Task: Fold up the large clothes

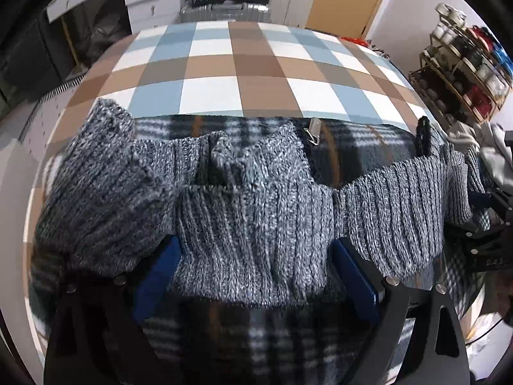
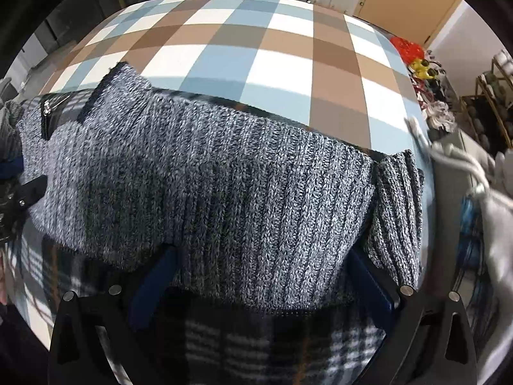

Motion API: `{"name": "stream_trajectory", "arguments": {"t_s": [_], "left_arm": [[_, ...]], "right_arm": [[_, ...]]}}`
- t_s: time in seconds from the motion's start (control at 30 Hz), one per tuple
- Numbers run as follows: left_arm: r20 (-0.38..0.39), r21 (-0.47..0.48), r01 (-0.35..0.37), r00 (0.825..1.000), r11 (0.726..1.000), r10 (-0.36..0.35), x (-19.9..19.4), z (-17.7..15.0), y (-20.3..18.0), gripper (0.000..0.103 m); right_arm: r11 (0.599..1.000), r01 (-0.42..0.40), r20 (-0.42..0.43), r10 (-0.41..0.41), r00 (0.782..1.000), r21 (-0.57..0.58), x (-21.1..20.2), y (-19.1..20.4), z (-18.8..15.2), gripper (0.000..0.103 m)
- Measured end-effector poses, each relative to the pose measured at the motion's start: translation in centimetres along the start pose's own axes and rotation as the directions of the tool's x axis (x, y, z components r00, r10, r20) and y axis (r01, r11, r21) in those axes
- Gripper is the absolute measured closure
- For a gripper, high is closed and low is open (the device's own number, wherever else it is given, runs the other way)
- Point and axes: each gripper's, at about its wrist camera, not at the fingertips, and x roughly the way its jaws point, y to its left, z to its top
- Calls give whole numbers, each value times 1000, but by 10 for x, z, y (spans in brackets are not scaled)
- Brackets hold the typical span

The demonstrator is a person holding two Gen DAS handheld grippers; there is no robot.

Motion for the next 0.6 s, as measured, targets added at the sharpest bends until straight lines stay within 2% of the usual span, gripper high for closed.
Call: {"name": "stream_trajectory", "arguments": {"t_s": [0.07,0.13,0.23,0.3,0.37,0.43,0.5,0.53,0.57,0.6], "left_arm": [[2,9,7,1000,1000,-7,-8,-4,2,11],[23,-16,34,999,999,-34,-22,-6,9,12],[97,-50,23,995,998,-18,-47,5,8,12],[148,-52,43,988,998,-35,-68,1,7,12],[176,-44,87,981,995,-78,-82,-5,2,11],[178,-22,112,978,993,-107,-89,-12,-8,11],[164,26,140,976,990,-143,-89,-22,-25,11],[152,50,150,976,987,-156,-85,-25,-34,11],[140,70,152,977,986,-160,-81,-26,-39,11],[126,97,142,980,985,-154,-75,-30,-48,11]], "right_arm": [[1000,-30,-4,30,1000,-6,-5,-1,-10,0],[999,-45,33,45,998,-2,-16,-4,-15,1],[994,-83,158,71,985,74,-45,-20,-27,5],[977,-146,264,102,959,153,-69,-37,-43,3],[946,-233,358,142,923,226,-89,-52,-69,3],[891,-352,429,208,879,288,-99,-65,-99,2],[833,-458,463,287,838,312,-100,-70,-119,2],[799,-513,476,335,813,313,-99,-67,-129,2],[752,-587,482,411,774,301,-94,-65,-141,2],[724,-625,473,459,752,291,-93,-59,-146,2]]}}
